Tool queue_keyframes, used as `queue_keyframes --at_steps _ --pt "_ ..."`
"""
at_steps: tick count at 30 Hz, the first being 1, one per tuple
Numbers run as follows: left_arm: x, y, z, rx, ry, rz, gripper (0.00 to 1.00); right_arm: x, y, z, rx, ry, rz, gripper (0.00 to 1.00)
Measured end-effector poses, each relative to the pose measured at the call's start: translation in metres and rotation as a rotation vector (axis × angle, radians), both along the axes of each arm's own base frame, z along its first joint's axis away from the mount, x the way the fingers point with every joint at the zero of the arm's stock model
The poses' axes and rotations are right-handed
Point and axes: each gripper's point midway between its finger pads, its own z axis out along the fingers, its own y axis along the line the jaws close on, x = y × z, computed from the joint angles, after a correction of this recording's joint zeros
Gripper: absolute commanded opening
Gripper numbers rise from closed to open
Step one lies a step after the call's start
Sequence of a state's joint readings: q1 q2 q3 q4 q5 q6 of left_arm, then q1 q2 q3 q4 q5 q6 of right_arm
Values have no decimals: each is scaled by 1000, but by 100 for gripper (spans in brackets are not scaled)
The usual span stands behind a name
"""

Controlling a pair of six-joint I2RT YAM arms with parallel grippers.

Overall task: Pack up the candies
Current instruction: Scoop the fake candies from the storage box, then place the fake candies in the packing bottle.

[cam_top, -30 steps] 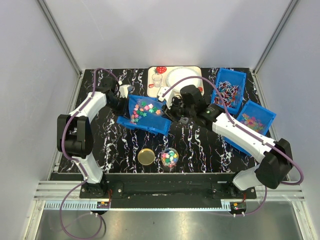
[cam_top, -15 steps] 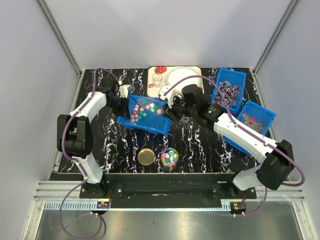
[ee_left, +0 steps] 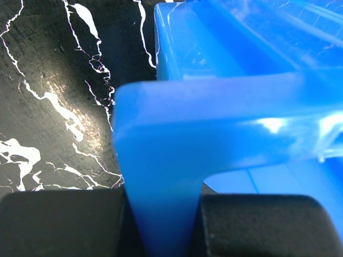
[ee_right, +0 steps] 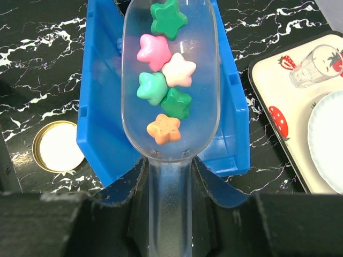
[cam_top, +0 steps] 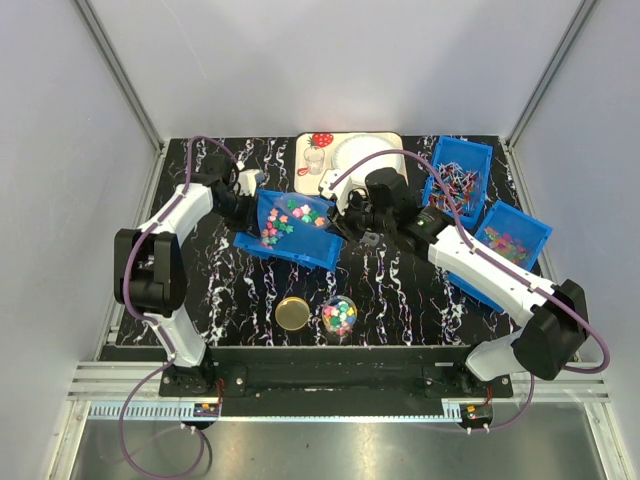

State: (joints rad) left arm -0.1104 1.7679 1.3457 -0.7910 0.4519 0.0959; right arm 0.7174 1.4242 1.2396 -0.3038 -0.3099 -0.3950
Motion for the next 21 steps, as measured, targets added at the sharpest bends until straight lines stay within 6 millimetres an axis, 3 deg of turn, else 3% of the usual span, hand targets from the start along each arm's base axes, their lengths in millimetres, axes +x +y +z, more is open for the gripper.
queue_keyframes --at_steps 13,21 --pt "0 0 0 0 0 0 0 -2 -3 5 2 -4 3 0" --pt "0 0 0 0 -1 0 0 -7 -9 28 -5 -35 16 0"
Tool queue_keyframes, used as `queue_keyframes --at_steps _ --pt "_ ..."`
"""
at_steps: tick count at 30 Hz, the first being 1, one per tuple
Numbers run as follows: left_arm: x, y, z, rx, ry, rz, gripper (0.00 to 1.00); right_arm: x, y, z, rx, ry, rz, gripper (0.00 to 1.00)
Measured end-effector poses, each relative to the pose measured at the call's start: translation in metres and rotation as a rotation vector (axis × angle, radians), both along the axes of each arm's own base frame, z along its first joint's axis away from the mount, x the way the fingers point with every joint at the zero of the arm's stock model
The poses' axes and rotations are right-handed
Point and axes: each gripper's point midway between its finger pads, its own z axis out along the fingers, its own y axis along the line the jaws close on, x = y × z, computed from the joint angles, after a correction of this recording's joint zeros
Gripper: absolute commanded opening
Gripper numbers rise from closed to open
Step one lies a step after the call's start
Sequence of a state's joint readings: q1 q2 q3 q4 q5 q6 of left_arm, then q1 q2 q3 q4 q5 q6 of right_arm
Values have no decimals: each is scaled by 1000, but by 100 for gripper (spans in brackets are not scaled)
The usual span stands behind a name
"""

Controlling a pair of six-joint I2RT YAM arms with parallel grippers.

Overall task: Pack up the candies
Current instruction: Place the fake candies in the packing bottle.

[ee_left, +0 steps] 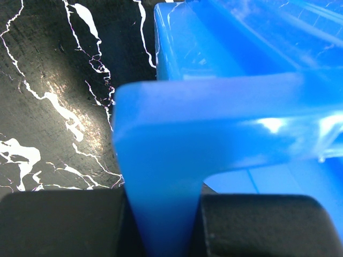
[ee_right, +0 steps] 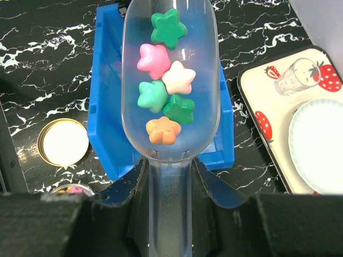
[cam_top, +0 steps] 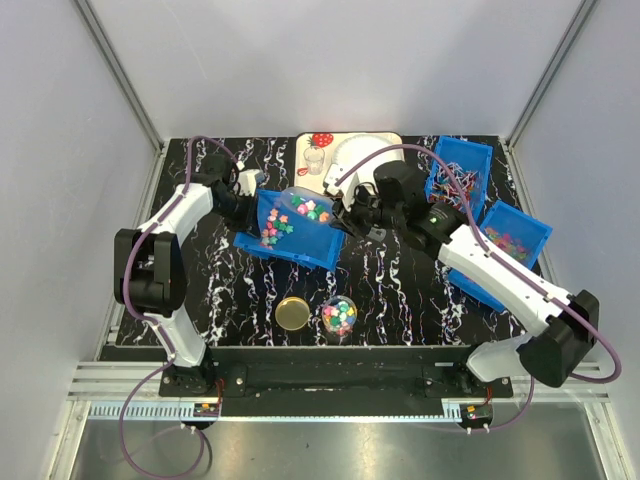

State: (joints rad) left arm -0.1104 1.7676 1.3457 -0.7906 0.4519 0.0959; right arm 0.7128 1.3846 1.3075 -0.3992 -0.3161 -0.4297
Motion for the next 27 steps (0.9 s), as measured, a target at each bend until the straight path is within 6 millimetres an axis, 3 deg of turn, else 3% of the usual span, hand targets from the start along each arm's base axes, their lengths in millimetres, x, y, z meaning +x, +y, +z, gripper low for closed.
queue_keyframes --at_steps 11,27 --pt "0 0 0 0 0 0 0 -25 -25 27 -9 -78 29 0" --pt "0 1 -1 9 -1 3 0 -94 -76 -34 -241 64 183 0"
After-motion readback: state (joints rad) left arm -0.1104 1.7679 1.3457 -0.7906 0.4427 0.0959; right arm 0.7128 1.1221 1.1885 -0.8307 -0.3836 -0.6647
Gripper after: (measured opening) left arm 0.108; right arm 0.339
